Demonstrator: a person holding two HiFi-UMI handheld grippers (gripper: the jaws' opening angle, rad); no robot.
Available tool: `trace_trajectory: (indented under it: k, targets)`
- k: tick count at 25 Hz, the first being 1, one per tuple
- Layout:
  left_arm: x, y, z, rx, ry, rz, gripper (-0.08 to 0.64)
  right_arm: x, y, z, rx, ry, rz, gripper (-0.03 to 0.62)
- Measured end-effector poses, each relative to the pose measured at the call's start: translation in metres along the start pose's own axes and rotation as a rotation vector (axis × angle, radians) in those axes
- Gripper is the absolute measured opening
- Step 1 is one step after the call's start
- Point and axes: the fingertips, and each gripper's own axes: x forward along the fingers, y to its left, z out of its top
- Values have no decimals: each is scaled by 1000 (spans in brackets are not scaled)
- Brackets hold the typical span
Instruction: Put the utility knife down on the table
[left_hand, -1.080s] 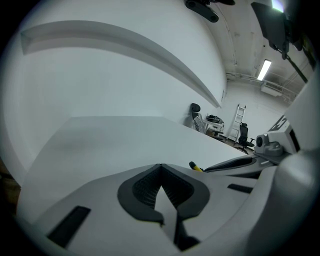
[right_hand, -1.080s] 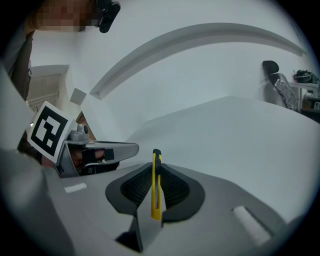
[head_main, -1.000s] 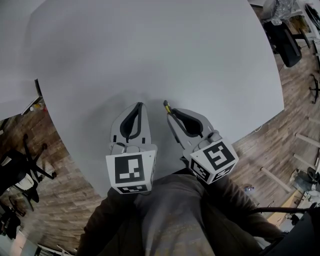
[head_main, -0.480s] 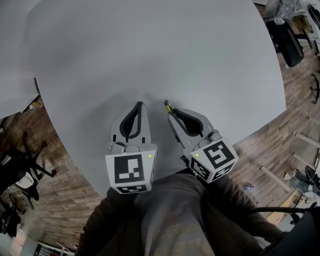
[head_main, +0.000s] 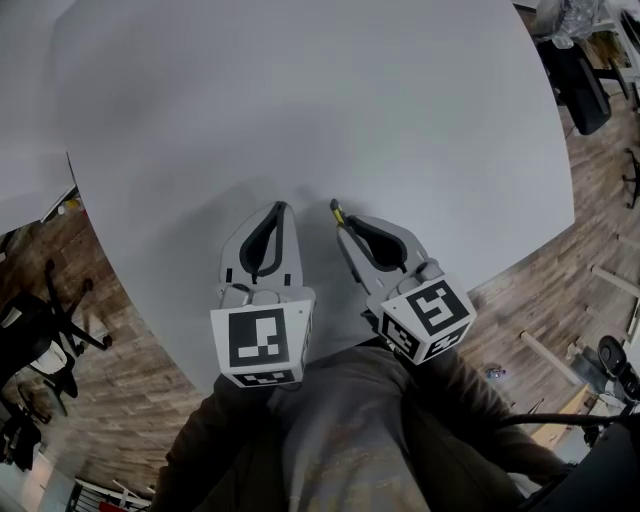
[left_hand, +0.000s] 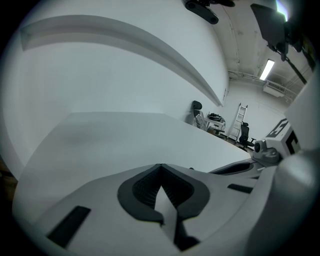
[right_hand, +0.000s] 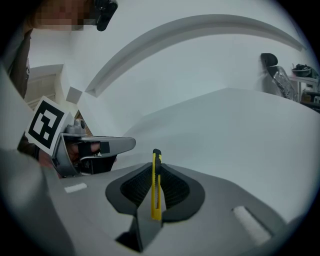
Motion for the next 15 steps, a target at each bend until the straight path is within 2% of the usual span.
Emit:
trace_trajectory:
  k: [15]
  targets:
    - [13,4,-4,-9,17,3,2,10,-11,-7,20,29,-3,51]
